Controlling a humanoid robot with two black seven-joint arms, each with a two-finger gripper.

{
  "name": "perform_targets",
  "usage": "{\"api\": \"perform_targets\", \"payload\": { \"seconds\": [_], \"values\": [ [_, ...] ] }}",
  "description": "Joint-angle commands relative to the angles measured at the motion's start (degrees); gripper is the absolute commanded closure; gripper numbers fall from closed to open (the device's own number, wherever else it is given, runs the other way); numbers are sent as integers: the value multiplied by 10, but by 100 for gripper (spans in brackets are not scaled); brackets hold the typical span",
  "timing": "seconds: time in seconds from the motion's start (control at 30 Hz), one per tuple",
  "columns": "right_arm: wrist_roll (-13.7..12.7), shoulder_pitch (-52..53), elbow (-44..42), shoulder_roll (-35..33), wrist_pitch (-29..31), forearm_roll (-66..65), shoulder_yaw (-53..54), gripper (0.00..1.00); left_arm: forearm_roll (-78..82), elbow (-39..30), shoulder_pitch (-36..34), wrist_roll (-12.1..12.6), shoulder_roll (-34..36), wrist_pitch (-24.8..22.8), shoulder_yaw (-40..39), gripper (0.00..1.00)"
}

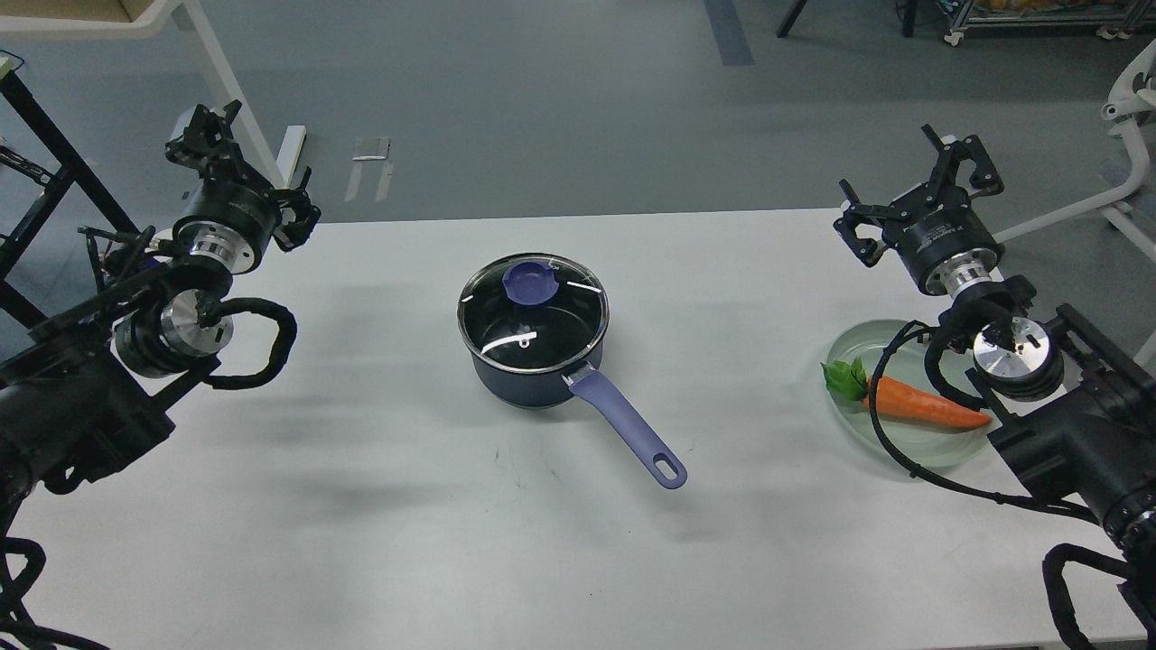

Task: Open pot lid
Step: 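Move the right gripper to the purple pot handle and grasp it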

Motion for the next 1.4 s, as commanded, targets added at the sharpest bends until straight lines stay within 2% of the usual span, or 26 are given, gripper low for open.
{"api": "perform_targets", "payload": {
  "seconds": [0.0,0.23,0.33,0.53,0.67,0.87,1.13,1.37],
  "values": [
    [0,8,1,0,2,0,-8,0,0,-10,8,-1,1,-2,0,1],
    [0,17,7,-8,1,0,-41,0,1,-12,14,-4,5,-1,1,1],
    [0,36,16,-42,1,0,-78,0,1,-7,14,-5,10,-2,1,1],
    [1,121,60,-128,-1,-1,-225,0,2,-3,14,1,21,-20,3,1],
    [1,200,113,-180,0,-12,-372,0,14,-3,11,6,27,-29,6,1],
    [0,306,208,-224,-2,-63,-513,0,58,-2,9,5,28,-31,6,1],
    [0,430,351,-232,-49,-230,-682,0,58,-7,8,3,26,-31,5,1],
    [0,534,424,-170,-67,-353,-825,1,58,-7,8,4,28,-31,5,1]
  ]
}}
